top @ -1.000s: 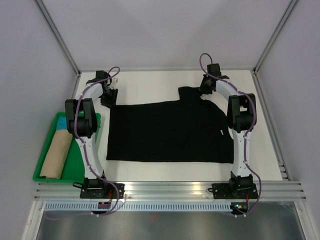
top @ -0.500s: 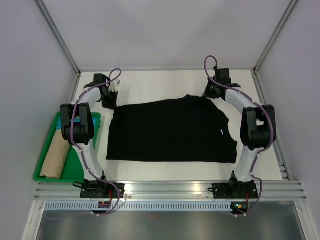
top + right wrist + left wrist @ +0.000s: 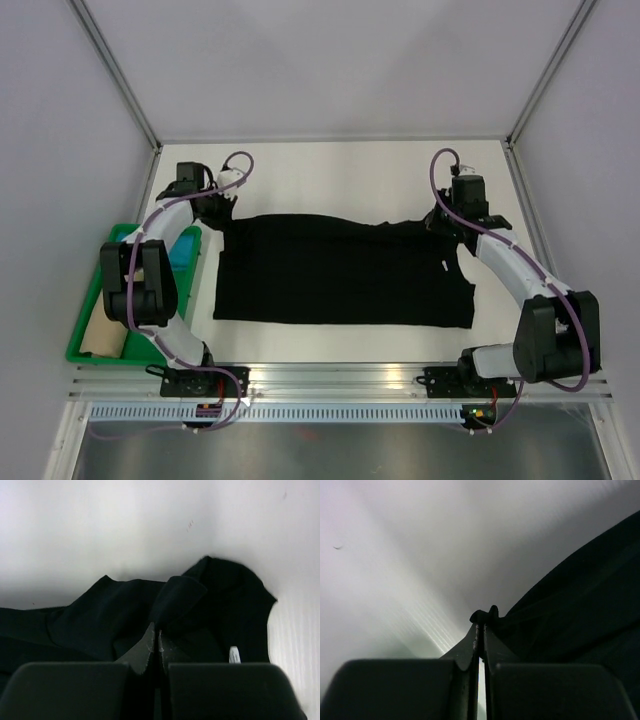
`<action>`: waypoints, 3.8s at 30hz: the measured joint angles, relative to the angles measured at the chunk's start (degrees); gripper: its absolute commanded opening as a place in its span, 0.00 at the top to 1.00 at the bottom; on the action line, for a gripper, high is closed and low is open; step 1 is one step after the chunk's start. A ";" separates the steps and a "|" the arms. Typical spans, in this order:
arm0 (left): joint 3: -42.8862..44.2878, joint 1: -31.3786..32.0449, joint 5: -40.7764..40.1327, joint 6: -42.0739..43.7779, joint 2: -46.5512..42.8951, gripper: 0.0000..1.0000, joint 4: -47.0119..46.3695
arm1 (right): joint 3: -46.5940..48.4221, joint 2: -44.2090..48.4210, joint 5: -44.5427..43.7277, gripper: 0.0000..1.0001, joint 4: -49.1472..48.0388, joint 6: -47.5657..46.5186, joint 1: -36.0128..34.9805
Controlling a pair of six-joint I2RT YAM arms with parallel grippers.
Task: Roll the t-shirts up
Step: Fold the tshirt
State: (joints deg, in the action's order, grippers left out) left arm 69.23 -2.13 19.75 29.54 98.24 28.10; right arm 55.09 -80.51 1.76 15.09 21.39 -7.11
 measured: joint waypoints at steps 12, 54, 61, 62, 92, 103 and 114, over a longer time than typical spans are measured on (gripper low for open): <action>-14.93 0.00 1.18 21.86 -12.07 0.98 -0.02 | -14.40 11.87 -2.14 1.00 3.58 2.05 -0.02; -7.76 5.14 -7.67 26.58 -6.01 0.55 5.38 | 13.07 -16.96 -9.81 0.41 10.03 -2.10 -11.89; -10.62 5.27 -8.28 26.62 -5.92 0.67 5.60 | 15.91 -25.62 -5.35 0.46 11.47 -3.67 -12.31; -10.75 5.27 -8.31 26.64 -5.92 0.67 5.55 | 15.91 -25.99 -4.98 0.46 11.65 -3.67 -12.61; -16.22 5.27 -9.03 29.77 -11.58 0.96 6.10 | 3.61 -12.15 -4.11 1.00 10.75 0.74 -17.49; -21.55 5.27 -10.36 36.04 -13.33 0.92 6.47 | -9.64 0.20 -3.89 1.00 15.32 8.00 -26.10; -22.01 5.27 -12.13 39.34 -14.56 0.93 5.81 | -11.96 4.63 -5.20 1.00 19.02 9.79 -26.14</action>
State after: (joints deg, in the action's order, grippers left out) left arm 47.22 3.14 7.62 68.88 83.68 33.91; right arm 43.13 -75.88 -3.44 34.11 31.18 -33.26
